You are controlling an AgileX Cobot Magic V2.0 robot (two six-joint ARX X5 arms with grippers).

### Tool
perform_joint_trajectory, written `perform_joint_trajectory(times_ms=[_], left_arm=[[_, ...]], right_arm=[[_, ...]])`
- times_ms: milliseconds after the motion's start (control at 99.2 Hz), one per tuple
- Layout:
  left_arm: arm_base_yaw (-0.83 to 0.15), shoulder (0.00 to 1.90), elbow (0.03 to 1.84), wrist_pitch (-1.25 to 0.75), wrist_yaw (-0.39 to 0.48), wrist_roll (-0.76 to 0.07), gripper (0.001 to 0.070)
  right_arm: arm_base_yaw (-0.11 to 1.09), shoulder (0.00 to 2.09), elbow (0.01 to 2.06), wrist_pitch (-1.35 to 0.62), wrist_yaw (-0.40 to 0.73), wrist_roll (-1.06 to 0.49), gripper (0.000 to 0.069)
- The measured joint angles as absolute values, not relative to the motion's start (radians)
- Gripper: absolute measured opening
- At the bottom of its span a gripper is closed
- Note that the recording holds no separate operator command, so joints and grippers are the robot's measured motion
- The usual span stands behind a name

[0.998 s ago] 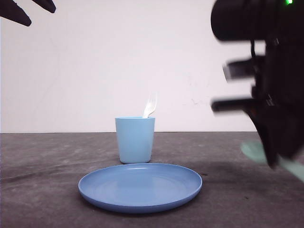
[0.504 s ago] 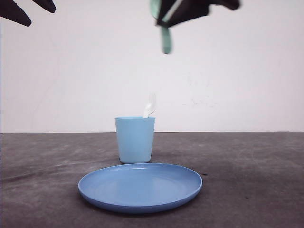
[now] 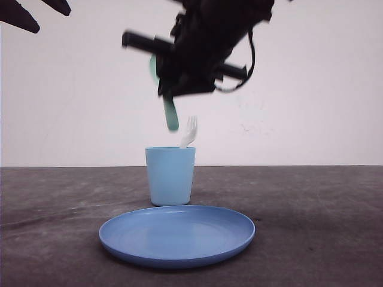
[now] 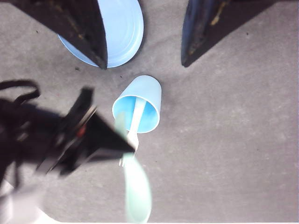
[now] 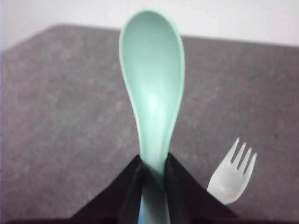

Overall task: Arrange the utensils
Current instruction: 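Lift the green spoon with the right gripper and drop it into the cup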

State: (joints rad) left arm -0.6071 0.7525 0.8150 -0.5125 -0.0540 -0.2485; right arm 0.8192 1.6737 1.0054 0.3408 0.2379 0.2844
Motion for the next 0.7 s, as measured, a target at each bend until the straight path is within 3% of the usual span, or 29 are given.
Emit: perform_joint_trajectory(times_ms=[121,262,333,494,696], left_arm=[[-0.607,0.752,0.815,-0.513,-0.054,-0.251,0.0298],[-0.607,0.752,0.815,-0.513,-0.054,-0.252,0.0298],[-0.607,0.752,0.815,-0.513,-0.054,-0.252,0.0298],[-0.607,0.752,0.815,-0.516,-0.054,-0.252,0.0298],[-0.607,0.752,0.815,-0.531,-0.054,-0.252,0.0298]], right_arm=[[0.819,1.682,1.005,0.33,0.235,0.284,0.0095],[0.819,1.682,1.005,0.328,0.235,0.285,0.0344],[0.819,1.679,1.005,0.324,0.213,0.285,0.0411],[0.831,1.618,1.005,0.263,0.134,0.286,0.0443],[0.886,1.388,1.005,-0.023,0.135,0.321,0.0445]])
